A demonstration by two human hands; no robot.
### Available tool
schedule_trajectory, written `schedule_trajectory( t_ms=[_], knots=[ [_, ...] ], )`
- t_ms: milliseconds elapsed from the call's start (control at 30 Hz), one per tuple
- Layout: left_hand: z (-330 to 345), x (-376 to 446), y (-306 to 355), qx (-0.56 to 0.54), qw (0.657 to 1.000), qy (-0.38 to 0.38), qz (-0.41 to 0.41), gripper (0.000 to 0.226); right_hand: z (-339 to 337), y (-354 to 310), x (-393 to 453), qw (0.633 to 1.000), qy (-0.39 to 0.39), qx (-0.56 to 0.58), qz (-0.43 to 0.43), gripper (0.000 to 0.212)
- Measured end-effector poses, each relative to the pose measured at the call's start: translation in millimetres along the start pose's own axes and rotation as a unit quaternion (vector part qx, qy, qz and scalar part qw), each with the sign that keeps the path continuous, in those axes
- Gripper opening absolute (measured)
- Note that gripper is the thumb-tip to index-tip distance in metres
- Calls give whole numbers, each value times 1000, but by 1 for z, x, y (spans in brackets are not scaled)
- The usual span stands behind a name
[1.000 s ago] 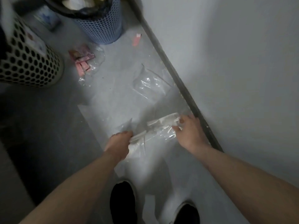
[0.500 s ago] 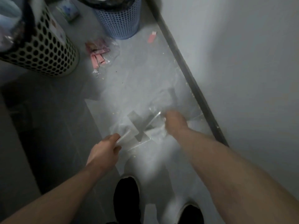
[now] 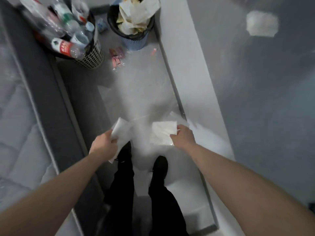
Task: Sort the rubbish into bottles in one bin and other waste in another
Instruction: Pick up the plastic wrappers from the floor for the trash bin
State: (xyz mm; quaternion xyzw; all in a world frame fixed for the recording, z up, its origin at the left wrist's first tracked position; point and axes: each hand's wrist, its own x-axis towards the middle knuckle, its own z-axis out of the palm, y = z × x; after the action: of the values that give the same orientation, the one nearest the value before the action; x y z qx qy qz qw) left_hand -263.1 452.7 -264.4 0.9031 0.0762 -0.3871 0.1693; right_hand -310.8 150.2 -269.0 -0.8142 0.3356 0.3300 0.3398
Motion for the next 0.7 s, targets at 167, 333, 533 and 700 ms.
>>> schedule_trajectory(
  t_ms=[167,333,533,700],
  knots=[
    [-54,-117,17,-50,998,-2,-21,28,-57,-42,-125,999,17,24,-27,31],
    [-89,-192,41,-102,995,7,-20,22,-94,-57,-210,998,53,28,-19,34],
    [-149,-239,76,-166,986,-3,-2,24,-126,-72,-277,993,83,77,-20,23],
    [-194,-253,102,-172,985,28,12,27,-149,-90,-303,986,108,123,-32,26]
  ],
)
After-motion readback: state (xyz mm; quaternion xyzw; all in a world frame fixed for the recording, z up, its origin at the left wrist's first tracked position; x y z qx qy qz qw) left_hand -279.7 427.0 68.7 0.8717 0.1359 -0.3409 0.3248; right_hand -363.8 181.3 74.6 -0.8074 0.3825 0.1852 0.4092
